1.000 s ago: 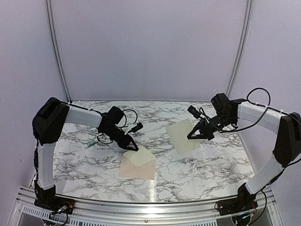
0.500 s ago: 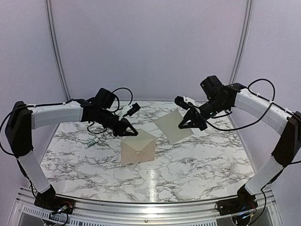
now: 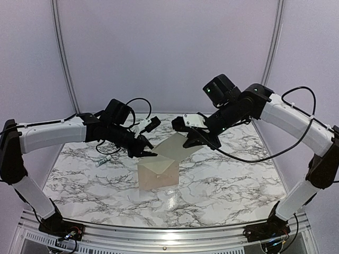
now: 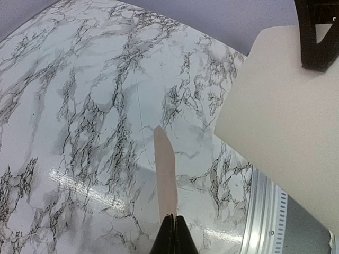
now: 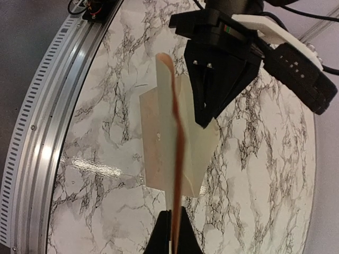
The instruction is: Place the letter into the envelope and seal it
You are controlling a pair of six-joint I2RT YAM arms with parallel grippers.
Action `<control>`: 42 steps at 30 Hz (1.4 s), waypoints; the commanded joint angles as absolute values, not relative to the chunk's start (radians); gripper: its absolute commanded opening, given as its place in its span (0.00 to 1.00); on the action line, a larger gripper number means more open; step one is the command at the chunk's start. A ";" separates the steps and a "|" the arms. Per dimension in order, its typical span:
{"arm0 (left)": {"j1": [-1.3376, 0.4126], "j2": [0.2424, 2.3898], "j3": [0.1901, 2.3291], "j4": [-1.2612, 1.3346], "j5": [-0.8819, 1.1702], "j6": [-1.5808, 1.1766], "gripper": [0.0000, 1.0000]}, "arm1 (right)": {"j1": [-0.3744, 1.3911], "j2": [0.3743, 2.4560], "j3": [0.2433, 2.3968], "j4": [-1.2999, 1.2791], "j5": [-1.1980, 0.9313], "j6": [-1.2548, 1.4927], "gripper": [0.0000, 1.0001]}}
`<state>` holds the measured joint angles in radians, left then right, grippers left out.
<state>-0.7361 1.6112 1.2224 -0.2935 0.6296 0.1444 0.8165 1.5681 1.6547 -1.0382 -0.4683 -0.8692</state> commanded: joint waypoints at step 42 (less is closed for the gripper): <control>-0.837 1.565 1.227 -0.290 0.672 0.123 0.00 | 1.038 1.592 1.664 -1.077 -0.140 -0.895 0.00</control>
<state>-0.8333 1.5764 1.2049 -0.2932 0.6483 0.1192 1.0340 1.5745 1.6543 -1.0584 -0.1497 -0.8909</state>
